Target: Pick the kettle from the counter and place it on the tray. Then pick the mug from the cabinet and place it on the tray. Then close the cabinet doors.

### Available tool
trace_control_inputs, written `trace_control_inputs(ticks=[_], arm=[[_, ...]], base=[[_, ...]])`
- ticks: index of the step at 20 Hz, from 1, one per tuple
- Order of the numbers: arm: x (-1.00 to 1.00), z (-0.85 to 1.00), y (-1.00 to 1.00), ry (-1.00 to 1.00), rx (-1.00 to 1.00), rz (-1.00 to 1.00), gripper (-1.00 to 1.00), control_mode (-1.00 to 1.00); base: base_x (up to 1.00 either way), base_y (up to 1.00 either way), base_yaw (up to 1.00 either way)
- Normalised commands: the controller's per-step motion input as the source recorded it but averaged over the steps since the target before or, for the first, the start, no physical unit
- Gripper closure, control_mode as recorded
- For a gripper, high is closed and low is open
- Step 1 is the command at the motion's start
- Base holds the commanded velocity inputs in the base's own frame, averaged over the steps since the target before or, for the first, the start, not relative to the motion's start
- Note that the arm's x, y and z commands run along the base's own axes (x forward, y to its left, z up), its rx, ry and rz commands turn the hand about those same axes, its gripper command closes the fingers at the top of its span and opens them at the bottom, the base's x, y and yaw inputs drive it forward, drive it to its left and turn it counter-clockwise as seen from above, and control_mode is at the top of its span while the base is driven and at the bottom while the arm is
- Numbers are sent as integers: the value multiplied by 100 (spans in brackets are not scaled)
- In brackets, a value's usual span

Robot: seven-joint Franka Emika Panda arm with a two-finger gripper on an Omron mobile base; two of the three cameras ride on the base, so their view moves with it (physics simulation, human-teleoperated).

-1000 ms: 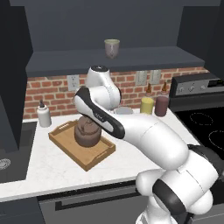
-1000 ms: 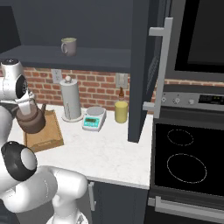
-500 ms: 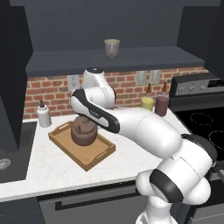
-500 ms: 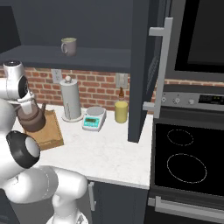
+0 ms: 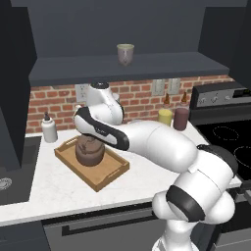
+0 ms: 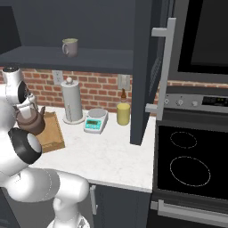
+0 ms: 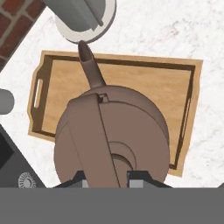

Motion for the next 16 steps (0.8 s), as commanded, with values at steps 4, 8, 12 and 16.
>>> trace_control_inputs(ticks=[4,8,12,16], arm=[[10,-19,8,-5,0,0,100,-100],[19,-13,0,-7,0,0,100,-100],[17,-12,0,-7,0,0,100,-100],[10,-16,2,-3,0,0,100,-100]], base=[[0,0,0],[0,0,0],[0,0,0],[0,0,0]])
